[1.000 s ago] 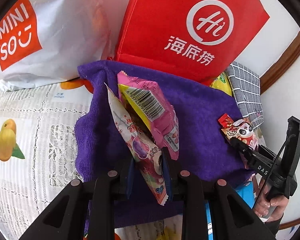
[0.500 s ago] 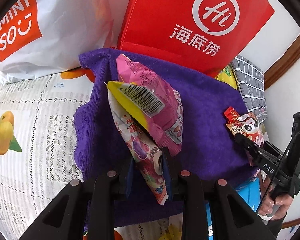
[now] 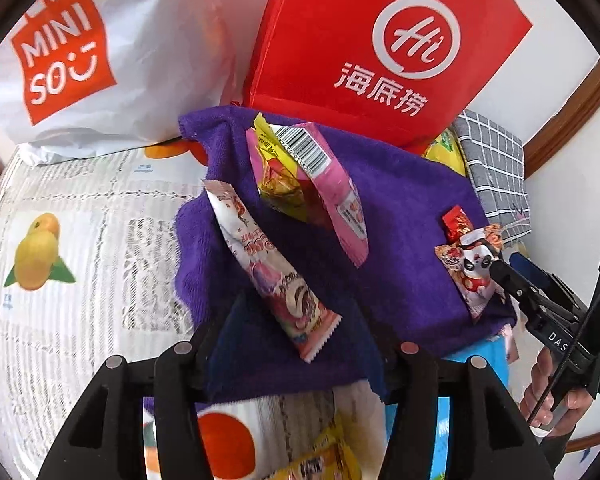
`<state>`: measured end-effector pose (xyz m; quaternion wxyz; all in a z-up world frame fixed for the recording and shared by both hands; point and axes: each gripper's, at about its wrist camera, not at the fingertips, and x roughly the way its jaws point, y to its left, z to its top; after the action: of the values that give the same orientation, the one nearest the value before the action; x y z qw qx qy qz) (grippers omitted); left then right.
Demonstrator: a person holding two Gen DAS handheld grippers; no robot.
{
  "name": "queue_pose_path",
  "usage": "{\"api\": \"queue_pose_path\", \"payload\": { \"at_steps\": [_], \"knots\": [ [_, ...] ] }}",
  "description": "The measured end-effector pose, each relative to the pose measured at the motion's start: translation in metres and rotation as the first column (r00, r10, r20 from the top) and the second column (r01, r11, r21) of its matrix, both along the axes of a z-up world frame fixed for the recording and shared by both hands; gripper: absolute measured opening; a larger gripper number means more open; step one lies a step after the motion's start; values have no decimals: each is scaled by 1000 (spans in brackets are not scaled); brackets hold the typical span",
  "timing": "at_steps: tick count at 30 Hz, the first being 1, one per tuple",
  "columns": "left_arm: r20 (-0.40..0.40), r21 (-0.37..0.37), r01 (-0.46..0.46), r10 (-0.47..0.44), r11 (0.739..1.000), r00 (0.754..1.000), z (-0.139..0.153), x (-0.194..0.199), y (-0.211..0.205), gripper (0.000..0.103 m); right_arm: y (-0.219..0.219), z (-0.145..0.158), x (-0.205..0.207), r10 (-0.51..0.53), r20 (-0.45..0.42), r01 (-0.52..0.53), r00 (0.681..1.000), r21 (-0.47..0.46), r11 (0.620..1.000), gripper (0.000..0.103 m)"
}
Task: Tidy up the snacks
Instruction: 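Open the right tool over the towel while the left tool releases the white-pink wrapper, then lower the right tool to the pink lychee candy packet and grasp it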
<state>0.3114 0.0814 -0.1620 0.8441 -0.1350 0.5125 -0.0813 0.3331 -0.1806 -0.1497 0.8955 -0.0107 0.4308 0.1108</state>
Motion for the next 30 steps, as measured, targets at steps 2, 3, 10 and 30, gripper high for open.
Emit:
{"api": "queue_pose_path", "payload": {
  "at_steps": [2, 3, 10, 30],
  "knots": [
    [10, -6, -3, 3, 1000, 1000, 6, -7, 2, 53, -7, 6, -9, -18, 4, 18, 1000, 9, 1000, 72],
    [17, -9, -6, 6, 1000, 1000, 9, -12, 3, 54, -13, 9, -12, -30, 6, 30, 1000, 17, 999, 72],
    [35, -16, -21, 22, 1000, 999, 24, -38, 10, 56, -51, 15, -40, -96, -39, 99, 995, 62, 993, 68],
    [45, -18, -67, 67, 998, 997, 39, -115, 24, 56, -49, -35, -142, 42, -143, -35, 989, 56, 998, 68]
  ]
}}
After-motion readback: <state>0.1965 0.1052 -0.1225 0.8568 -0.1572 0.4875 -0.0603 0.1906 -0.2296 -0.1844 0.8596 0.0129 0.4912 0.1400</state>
